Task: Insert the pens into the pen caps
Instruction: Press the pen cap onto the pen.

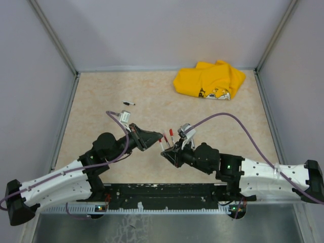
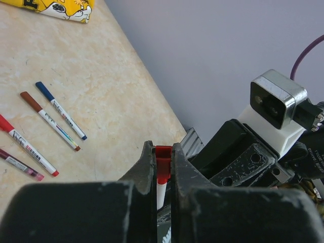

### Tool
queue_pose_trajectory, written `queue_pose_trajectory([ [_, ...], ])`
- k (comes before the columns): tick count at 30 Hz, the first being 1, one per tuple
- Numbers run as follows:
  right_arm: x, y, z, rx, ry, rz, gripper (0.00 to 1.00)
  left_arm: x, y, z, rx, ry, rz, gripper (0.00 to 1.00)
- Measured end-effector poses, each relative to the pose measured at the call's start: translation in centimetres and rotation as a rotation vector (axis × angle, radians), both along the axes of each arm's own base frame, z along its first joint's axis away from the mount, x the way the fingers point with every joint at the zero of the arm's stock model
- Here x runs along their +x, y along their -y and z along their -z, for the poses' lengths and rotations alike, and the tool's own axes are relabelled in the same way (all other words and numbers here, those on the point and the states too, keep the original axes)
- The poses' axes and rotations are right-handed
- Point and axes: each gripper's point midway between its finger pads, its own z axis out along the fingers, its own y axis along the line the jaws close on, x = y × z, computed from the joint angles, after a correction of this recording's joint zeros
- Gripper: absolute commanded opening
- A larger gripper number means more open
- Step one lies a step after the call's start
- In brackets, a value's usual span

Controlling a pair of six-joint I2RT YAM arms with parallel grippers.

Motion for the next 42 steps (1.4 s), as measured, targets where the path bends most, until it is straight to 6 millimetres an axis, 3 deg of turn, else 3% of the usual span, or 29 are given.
queue_pose_trajectory([
  [14,2.1,0.4,-2.0,-0.126,0.119,0.059,0.0,1.3,-0.1,-1.9,-0.035,0.051,-0.047,0.0],
  [22,3.8,0.4,-3.8,-0.19,0.174,0.068,0.0,2.4,-0.2,-3.7,-0.054,0.099,-0.089,0.0],
  [42,5.9,0.2,-8.9,-0.33,0.324,0.047,0.0,3.4,-0.7,-8.2,-0.121,0.191,-0.138,0.0],
])
